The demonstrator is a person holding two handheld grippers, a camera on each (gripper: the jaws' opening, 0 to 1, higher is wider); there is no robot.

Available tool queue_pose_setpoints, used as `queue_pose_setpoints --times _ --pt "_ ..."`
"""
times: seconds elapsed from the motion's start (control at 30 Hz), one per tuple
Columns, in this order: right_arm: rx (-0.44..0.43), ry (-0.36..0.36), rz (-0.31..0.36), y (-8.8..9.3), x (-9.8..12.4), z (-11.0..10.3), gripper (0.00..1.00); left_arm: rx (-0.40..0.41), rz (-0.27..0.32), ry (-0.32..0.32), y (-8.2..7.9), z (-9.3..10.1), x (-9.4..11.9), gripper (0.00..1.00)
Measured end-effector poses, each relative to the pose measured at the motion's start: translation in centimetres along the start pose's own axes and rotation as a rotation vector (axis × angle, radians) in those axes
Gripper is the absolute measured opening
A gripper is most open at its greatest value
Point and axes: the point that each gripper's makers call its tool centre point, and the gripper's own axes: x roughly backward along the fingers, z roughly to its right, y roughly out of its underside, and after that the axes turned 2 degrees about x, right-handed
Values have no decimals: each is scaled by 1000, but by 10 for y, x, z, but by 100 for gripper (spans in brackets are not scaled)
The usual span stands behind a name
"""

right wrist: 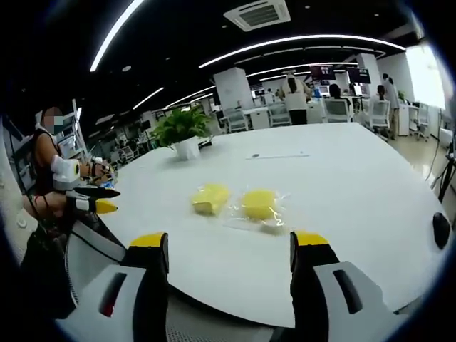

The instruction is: Compare the silicone blocks by pressing each to a similar depth, holding the contact briefly, and releasing to observe deformation and rebound differences across the visible hardness samples.

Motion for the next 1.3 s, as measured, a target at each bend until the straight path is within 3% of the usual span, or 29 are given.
queue_pose_setpoints --times 0.4,0.93,1.3 --pt "6 3 -3 -4 -2 2 65 53 15 17 -13 -5 -9 70" --pt "-13 33 -17 -1 -1 6 65 246 81 56 -35 -19 -27 68" --pt "-19 49 -32 -3 -6 9 64 244 79 70 -49 -21 -49 69"
